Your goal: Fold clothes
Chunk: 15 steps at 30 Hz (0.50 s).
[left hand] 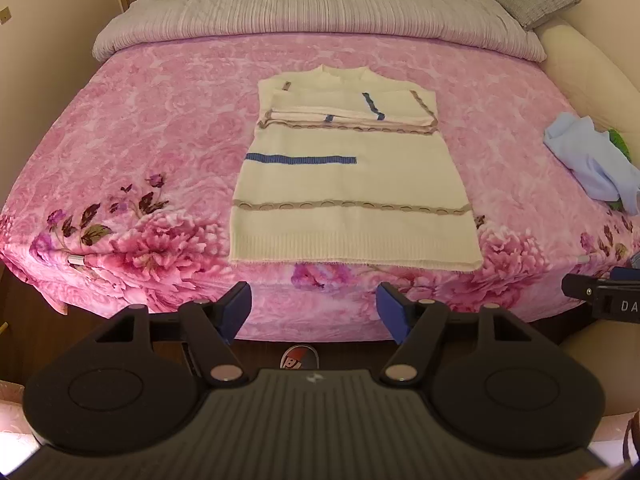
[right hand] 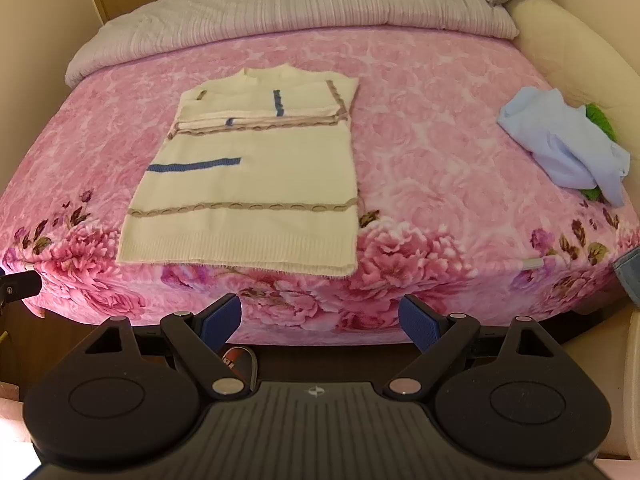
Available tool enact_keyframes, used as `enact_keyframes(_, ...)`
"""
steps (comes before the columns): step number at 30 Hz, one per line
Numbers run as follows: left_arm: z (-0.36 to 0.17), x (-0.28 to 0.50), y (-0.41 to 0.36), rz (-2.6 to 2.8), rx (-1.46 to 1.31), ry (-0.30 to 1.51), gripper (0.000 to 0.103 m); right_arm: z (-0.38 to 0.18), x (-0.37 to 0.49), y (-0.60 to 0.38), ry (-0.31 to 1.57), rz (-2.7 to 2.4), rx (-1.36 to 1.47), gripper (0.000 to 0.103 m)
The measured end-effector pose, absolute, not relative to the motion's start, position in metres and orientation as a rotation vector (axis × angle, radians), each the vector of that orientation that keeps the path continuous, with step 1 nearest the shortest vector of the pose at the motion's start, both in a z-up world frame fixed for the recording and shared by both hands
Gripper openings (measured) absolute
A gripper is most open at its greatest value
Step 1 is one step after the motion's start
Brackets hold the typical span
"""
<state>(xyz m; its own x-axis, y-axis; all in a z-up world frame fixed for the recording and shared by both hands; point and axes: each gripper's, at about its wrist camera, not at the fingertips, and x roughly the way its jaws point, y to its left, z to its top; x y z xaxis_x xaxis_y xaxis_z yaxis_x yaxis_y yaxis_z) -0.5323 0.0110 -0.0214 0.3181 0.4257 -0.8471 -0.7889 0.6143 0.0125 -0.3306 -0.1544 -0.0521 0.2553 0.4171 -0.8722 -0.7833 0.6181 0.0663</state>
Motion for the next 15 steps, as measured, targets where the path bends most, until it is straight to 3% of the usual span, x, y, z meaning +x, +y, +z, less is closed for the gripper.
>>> enact_keyframes(15, -0.025, -0.528, 0.006, 0.825, -0.447, 0.967, 0.068, -0.041, -0.333, -0.150, 1.001, 0.866, -0.457, 0.088)
